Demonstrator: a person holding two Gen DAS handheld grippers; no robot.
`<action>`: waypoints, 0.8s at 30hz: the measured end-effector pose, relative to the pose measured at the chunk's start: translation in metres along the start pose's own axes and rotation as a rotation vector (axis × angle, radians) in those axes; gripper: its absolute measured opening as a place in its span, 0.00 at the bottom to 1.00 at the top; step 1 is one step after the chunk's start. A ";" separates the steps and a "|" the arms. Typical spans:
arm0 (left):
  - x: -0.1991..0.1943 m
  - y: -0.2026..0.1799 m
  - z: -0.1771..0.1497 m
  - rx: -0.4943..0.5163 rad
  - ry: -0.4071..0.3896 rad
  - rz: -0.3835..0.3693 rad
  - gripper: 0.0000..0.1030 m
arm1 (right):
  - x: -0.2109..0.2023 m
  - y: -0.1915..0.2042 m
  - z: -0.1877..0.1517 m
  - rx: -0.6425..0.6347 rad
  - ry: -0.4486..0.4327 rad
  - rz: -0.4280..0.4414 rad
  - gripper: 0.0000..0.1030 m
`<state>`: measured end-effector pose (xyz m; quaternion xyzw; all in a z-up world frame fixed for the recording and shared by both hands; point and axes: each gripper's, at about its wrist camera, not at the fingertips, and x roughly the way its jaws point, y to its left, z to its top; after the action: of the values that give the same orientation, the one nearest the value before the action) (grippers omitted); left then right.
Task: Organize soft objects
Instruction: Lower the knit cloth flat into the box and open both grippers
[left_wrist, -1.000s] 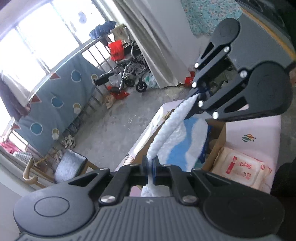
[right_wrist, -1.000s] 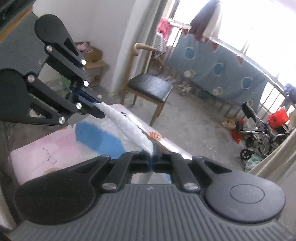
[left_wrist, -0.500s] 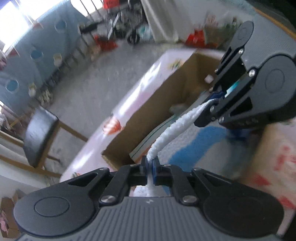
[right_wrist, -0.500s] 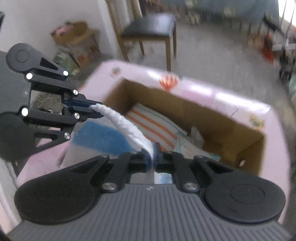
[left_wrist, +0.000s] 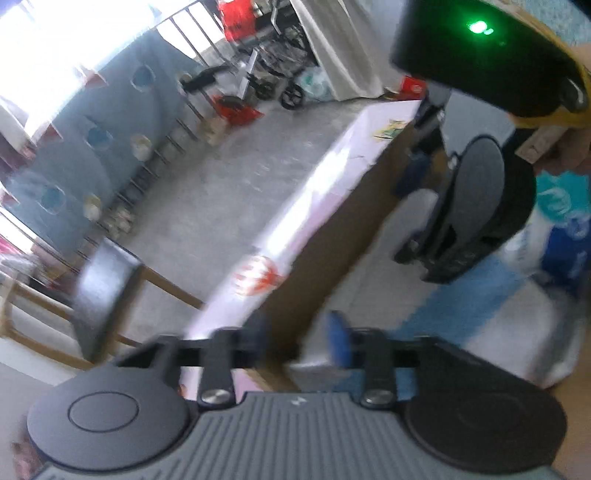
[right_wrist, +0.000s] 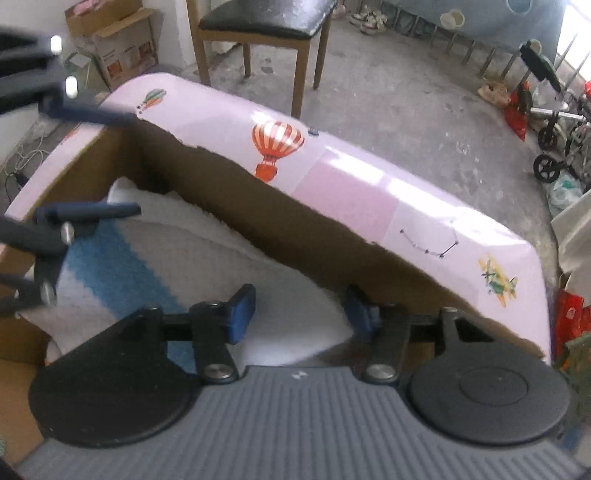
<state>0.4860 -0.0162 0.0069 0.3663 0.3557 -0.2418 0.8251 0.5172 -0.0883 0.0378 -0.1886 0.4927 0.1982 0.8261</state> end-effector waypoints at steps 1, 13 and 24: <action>0.001 0.001 0.002 -0.017 0.016 -0.043 0.04 | -0.005 0.000 0.000 -0.009 -0.017 -0.014 0.53; 0.075 -0.001 0.002 -0.207 0.214 -0.174 0.09 | 0.015 0.005 -0.026 0.071 0.051 0.024 0.43; -0.059 -0.016 0.010 -0.270 0.077 -0.142 0.50 | -0.117 -0.006 -0.047 0.128 -0.141 -0.050 0.43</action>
<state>0.4424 -0.0260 0.0499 0.2352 0.4415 -0.2352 0.8333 0.4339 -0.1336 0.1218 -0.1331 0.4401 0.1584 0.8738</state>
